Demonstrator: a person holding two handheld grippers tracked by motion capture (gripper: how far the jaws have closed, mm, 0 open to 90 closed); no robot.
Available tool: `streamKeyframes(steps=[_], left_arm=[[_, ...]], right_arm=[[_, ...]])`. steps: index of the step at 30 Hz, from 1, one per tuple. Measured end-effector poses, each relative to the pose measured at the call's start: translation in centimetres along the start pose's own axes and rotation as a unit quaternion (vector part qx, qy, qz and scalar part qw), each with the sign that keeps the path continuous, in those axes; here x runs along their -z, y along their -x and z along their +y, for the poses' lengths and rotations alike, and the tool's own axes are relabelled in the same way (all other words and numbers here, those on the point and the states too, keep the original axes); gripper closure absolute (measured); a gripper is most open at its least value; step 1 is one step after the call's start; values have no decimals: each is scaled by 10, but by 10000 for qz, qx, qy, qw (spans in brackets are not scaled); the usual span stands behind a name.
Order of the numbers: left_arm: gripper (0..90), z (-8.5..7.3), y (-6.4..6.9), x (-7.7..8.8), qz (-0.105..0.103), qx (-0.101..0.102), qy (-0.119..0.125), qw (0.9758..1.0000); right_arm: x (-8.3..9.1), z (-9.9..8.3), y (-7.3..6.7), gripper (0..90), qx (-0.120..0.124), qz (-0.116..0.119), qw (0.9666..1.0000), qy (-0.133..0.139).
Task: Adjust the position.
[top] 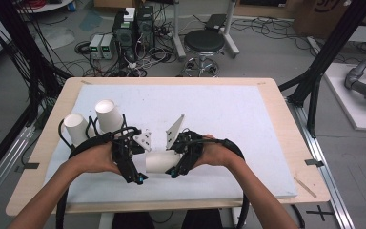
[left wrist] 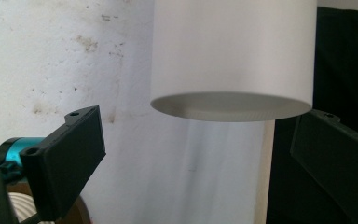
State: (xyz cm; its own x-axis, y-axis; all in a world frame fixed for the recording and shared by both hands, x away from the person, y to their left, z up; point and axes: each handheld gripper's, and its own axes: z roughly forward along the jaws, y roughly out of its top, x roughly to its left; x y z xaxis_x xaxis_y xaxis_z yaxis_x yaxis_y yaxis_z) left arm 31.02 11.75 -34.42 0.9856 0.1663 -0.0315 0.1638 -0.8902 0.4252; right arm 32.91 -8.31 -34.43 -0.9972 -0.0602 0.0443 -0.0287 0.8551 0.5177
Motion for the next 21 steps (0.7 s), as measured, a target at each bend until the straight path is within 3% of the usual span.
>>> streamKeyframes(steps=[6, 18, 21], left_arm=[[28, 6, 0, -4, -12, -60, -105, 9999], [29, 9, -1, -11, -21, 8, -299, 9996], [101, 9, -4, -10, -102, -112, -410, 9990]], right_arm=[[-4, 4, 1, 299, 20, 26, 9999, -138], [-8, 8, 0, 299, 55, 70, 9996, -251], [-9, 8, 0, 300, 73, 68, 9995, -293]])
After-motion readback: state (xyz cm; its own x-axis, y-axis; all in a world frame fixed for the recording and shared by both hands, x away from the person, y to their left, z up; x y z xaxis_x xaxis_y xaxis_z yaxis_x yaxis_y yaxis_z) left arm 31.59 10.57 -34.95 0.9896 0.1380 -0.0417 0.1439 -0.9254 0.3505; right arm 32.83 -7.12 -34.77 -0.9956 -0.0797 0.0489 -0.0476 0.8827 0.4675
